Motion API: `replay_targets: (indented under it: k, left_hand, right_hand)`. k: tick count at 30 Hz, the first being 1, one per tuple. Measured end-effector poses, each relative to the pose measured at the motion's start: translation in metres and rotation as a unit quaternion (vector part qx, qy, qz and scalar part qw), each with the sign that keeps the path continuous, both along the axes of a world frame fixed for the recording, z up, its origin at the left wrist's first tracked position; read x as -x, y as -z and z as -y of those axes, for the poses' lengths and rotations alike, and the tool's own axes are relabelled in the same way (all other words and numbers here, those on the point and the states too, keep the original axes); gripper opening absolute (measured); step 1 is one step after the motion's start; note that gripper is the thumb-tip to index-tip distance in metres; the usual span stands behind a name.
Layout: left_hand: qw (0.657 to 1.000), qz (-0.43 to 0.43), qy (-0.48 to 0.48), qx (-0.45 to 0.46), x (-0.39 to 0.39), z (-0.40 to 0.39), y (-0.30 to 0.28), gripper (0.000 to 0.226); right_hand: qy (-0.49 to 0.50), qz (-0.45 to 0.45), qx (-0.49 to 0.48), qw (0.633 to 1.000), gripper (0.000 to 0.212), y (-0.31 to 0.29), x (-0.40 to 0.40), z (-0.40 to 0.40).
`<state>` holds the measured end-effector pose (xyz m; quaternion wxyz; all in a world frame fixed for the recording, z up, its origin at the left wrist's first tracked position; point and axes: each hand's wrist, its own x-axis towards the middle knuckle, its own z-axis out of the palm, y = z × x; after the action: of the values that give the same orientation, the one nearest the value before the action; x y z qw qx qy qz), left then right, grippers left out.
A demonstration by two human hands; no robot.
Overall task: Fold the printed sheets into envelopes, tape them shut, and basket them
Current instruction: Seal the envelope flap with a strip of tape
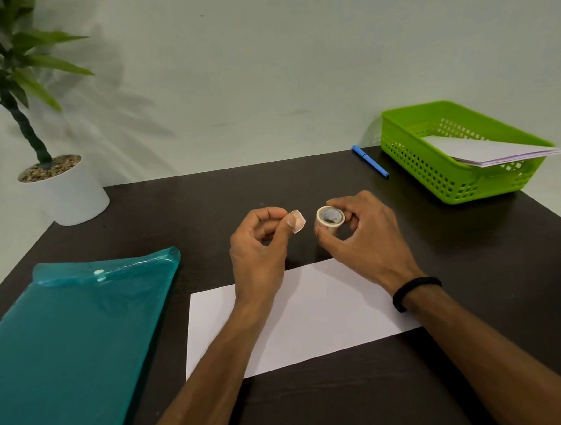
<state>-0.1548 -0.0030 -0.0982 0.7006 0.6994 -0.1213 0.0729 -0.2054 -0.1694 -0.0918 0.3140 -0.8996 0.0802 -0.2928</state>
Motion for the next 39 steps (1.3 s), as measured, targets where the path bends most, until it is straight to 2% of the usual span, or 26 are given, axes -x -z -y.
replay_targets:
  k: [4,8,12,14,18,22,26,28,32,36,39]
  left_hand:
    - [1.000,0.003,0.001,-0.002,0.002,0.000,-0.002,0.026]
    - [1.000,0.010,0.010,0.002,0.003,-0.001,-0.004,0.030]
    - [1.000,0.012,0.013,-0.006,0.002,-0.001,-0.003,0.032]
    - [1.000,0.016,0.022,-0.005,0.002,-0.001,-0.003,0.031]
    - [0.999,0.027,0.041,-0.013,0.002,-0.002,-0.003,0.027]
    - [0.997,0.036,0.064,-0.030,0.004,0.000,-0.003,0.027]
    - [0.996,0.039,0.073,-0.035,0.005,0.002,-0.004,0.027]
    - [0.997,0.028,0.066,-0.038,0.005,0.002,-0.002,0.026]
    - [0.998,0.020,0.036,-0.036,0.004,0.001,-0.001,0.029]
    - [0.997,0.037,0.043,-0.048,0.005,0.003,-0.004,0.033]
    - [0.995,0.054,0.036,-0.073,0.003,0.003,-0.002,0.032]
  right_hand:
    - [0.070,-0.041,0.006,0.997,0.055,0.001,-0.001,0.016]
    - [0.098,-0.071,0.003,0.993,0.055,0.003,-0.001,0.019]
    - [0.063,0.012,-0.003,0.998,0.047,-0.004,0.000,0.005]
    - [0.012,0.031,-0.066,0.997,0.044,-0.009,0.002,-0.005]
    - [-0.073,-0.012,-0.218,0.973,0.047,-0.013,0.004,-0.015]
    - [-0.069,-0.008,-0.289,0.955,0.042,-0.011,0.003,-0.013]
    - [-0.049,0.002,-0.318,0.947,0.040,-0.012,0.002,-0.009]
    - [-0.043,0.009,-0.319,0.947,0.032,-0.012,0.002,-0.007]
    - [-0.068,0.005,-0.252,0.965,0.016,-0.012,0.001,-0.004]
    - [-0.121,-0.020,-0.205,0.971,0.009,-0.017,0.002,-0.001]
    - [-0.142,-0.035,-0.205,0.968,0.007,-0.021,0.002,0.003]
